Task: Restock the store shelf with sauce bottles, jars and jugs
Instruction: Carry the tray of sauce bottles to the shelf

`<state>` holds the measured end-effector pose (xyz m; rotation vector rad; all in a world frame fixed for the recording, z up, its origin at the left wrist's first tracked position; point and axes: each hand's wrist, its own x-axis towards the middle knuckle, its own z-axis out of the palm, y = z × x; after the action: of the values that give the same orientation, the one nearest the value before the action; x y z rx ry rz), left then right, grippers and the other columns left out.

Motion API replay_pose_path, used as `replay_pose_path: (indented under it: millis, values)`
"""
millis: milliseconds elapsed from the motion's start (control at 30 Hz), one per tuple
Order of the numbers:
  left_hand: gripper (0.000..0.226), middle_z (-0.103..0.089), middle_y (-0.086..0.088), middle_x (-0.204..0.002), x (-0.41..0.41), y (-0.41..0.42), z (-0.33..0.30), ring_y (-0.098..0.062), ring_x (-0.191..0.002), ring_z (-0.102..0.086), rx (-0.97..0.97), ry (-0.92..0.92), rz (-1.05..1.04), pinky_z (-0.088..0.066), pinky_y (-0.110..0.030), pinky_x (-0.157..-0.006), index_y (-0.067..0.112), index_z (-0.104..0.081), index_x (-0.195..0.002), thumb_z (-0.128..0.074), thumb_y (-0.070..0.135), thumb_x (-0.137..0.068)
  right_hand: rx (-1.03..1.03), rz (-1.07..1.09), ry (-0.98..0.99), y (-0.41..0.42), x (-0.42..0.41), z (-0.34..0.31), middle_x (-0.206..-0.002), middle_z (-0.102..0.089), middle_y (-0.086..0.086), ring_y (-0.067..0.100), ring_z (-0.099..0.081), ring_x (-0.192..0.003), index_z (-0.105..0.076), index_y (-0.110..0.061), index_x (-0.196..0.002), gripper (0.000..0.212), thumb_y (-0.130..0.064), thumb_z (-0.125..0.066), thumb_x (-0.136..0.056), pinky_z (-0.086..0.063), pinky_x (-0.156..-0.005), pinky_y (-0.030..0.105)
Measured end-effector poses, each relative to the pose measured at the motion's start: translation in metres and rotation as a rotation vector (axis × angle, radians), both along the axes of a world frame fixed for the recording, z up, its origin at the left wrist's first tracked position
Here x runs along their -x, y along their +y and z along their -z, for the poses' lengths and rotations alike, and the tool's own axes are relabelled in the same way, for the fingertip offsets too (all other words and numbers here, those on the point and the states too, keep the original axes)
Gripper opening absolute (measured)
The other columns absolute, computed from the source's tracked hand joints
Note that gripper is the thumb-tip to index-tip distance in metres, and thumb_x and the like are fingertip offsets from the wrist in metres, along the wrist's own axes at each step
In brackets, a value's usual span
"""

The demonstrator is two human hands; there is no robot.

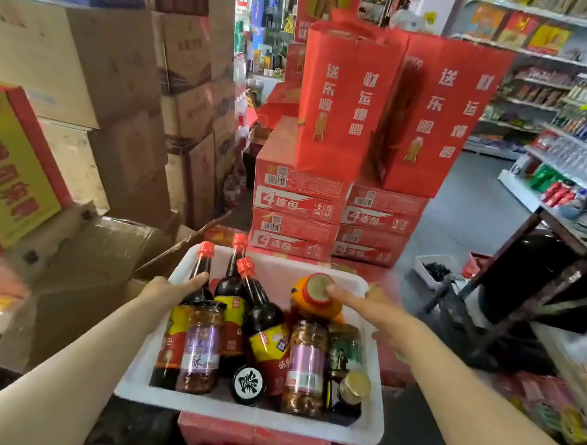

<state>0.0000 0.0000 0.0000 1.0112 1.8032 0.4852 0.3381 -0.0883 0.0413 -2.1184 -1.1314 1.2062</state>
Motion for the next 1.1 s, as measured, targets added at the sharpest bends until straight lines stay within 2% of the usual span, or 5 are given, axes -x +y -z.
replay_pose_path:
  millis: [233,500,633,833,1100]
  values:
    - [0.156,-0.059,-0.014,-0.117,0.01,0.028,0.057,-0.036,-0.106,-0.059,-0.013,0.136,-0.042,-0.053,-0.052,-0.088,0.009,-0.05,-0.129,-0.056,0.1,-0.003,0.07,0.082,0.131,0.01,-0.01,0.021,-0.152,-0.045,0.009,0.03,-0.044,-0.139,-0.038,-0.019,-0.151,0.136,-0.088,-0.077,-0.04,-0.033,-0.116,0.048]
    - [0.15,-0.06,-0.012,-0.119,0.019,0.012,0.075,-0.035,-0.108,-0.061,0.028,0.099,-0.209,-0.053,-0.052,-0.091,0.014,-0.049,-0.127,-0.062,0.097,-0.002,0.076,0.103,0.284,0.005,-0.013,0.03,-0.127,-0.063,0.002,0.028,-0.056,-0.124,-0.057,-0.024,-0.125,0.1,-0.079,-0.084,-0.046,-0.04,-0.111,0.047]
    - [0.146,-0.057,-0.015,-0.126,0.013,-0.036,0.04,-0.037,-0.114,-0.056,0.027,-0.021,-0.308,-0.053,-0.051,-0.088,0.009,-0.042,-0.137,-0.076,0.087,-0.019,0.051,0.106,0.267,0.005,-0.019,0.043,-0.129,-0.066,0.0,0.026,-0.059,-0.121,-0.059,-0.036,-0.13,0.109,-0.088,-0.08,-0.036,-0.039,-0.113,0.051]
    - [0.097,-0.061,-0.017,-0.11,0.019,-0.084,0.021,-0.033,-0.094,-0.062,0.068,-0.148,-0.43,-0.05,-0.041,-0.07,-0.004,-0.046,-0.132,-0.083,0.055,-0.066,0.103,-0.027,0.258,-0.001,0.001,0.022,-0.129,-0.065,0.002,0.026,-0.057,-0.124,-0.058,-0.029,-0.132,0.109,-0.087,-0.079,-0.042,-0.036,-0.115,0.049]
    - [0.1,-0.064,-0.015,-0.108,0.05,-0.132,0.035,-0.031,-0.084,-0.066,0.116,-0.33,-0.602,-0.05,-0.044,-0.062,0.002,-0.048,-0.131,-0.09,0.054,-0.056,0.194,-0.131,0.172,0.007,-0.002,0.053,-0.158,-0.038,0.005,0.032,-0.037,-0.144,-0.032,-0.032,-0.153,0.136,-0.093,-0.074,-0.039,-0.025,-0.119,0.056]
